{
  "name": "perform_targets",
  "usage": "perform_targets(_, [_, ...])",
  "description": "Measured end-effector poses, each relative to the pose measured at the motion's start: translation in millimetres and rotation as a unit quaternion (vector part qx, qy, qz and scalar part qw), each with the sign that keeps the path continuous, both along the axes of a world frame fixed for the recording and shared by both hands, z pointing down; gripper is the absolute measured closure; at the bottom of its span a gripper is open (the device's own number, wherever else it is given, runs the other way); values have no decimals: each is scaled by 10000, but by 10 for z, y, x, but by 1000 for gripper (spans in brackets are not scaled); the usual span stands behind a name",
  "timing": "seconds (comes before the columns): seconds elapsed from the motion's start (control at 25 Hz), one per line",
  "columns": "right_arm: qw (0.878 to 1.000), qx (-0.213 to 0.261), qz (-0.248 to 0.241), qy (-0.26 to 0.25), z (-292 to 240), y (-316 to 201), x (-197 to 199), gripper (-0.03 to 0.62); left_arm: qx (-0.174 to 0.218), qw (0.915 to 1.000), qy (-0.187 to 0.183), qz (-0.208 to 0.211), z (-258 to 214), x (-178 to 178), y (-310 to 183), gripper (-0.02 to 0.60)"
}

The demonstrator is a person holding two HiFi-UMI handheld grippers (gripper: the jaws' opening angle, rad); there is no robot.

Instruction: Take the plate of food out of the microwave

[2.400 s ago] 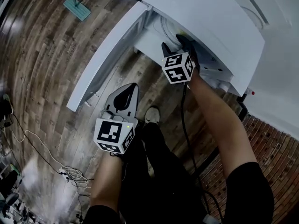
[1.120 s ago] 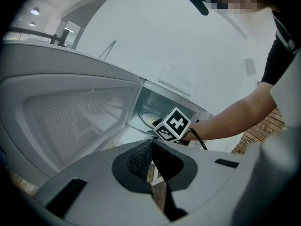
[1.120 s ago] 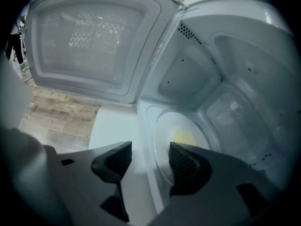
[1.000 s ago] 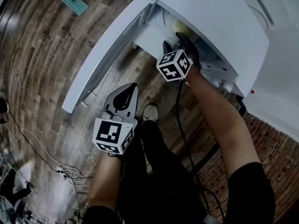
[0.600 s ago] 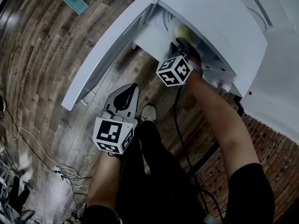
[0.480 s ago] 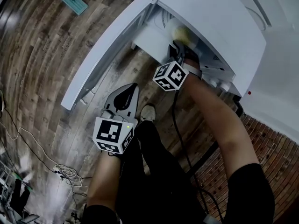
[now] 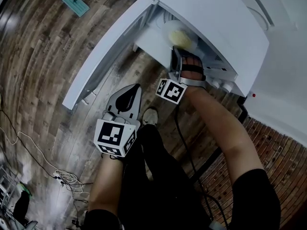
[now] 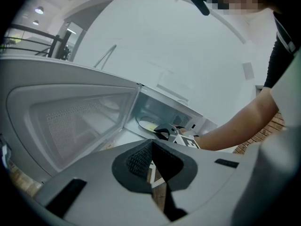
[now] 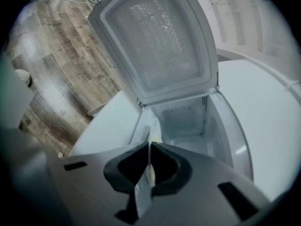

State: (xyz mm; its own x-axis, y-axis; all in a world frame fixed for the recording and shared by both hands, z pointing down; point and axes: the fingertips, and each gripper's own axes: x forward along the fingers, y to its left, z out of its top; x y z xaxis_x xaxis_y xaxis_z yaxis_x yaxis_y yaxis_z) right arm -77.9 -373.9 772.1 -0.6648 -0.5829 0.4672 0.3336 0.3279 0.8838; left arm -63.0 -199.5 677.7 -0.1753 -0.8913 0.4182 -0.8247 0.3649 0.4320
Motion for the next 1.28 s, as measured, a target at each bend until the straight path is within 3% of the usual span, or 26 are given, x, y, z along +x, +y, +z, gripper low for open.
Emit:
perform_targets(0.4, [9964, -323, -676, -387, -496, 627, 253, 569, -6, 9997, -234, 90, -347, -14, 113, 591])
perform_targets(0.6, [9916, -496, -996, -665, -1010, 975, 414, 569, 73, 9991, -411, -33, -714, -127, 243, 591])
perform_targets(0.76, [9890, -543, -998, -950, -1579, 1081, 384, 569, -23, 9995, -264, -165, -966, -225, 246, 591])
perform_targets(1.0, [9849, -756, -780, -1350, -2708, 966, 235, 568, -114, 9981, -564, -229, -1909, -283, 137, 591])
perform_targets(1.28, [9807, -384, -1080, -1584, -4004, 900, 217, 569, 226, 9932, -1116, -250, -3256, -277, -14, 591])
